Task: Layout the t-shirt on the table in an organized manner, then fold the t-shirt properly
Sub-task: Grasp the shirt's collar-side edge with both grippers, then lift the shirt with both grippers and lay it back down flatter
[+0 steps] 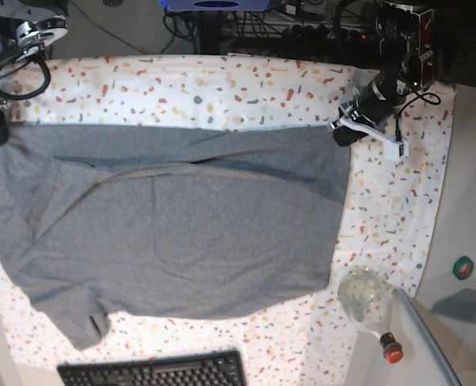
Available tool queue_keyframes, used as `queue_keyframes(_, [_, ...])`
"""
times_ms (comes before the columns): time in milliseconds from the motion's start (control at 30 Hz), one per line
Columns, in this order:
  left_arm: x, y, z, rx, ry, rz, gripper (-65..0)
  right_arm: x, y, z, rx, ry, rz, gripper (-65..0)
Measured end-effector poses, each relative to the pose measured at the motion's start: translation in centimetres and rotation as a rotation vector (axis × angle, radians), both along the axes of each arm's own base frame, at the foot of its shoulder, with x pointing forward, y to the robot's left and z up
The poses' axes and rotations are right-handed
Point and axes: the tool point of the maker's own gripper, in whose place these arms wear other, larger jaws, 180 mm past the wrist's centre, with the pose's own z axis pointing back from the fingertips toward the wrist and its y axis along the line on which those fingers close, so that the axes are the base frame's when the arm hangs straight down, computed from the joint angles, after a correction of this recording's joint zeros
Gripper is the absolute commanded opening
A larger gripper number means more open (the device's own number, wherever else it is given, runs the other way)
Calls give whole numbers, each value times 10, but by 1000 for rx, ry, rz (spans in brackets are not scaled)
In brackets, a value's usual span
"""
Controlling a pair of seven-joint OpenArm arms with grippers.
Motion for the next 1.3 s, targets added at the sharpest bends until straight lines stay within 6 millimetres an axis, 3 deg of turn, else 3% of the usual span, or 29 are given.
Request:
queue_keyframes(100, [-5,-2,9,23,7,-33,-650,3,3,7,-40,63,89,-650])
queue_keyframes(200, [-4,-2,29,53,42,-95,-650,10,2,34,-130,100,212,-650])
queue_keyframes(300, [26,0,71,79,-45,-87,-650,32,-4,72,-261,107,318,-650])
queue_keyframes(467, [96,-12,143,92,-176,-151,-650,111,-11,157,-387,11,372,-650])
queue_keyframes(600, [158,-27,218,81,-312,-207,-650,164,-27,232,-455,-83,356,-650])
queue_keyframes(667, [177,-35,253,65,-389,-218,-650,174,-32,257,-459,-109,347,-650])
queue_keyframes(733, [180,-29,269,57,-427,-193,-650,174,-34,267,-450,-97,360,-650])
queue_keyframes(800, [172,-20,259,47,-397,-154,-650,162,-37,264,-458,-46,374,-650])
queue_keyframes(867, [152,-15,236,48,-337,-141,-650,140,-38,249,-484,10,387,-650])
queue_keyframes(1000, [96,-14,182,61,-182,-144,-650,94,-22,196,-464,148,433,-650])
queue_keyframes(1167, [21,-6,119,63,41,-133,-650,33,-17,133,-419,194,353,-650])
queue_keyframes(1233, [1,-6,103,55,91,-125,-650,12,-15,101,-375,233,347,-650])
queue_keyframes(1300, [-5,-5,94,48,72,-93,-650,-8,-16,74,-331,281,329,-650])
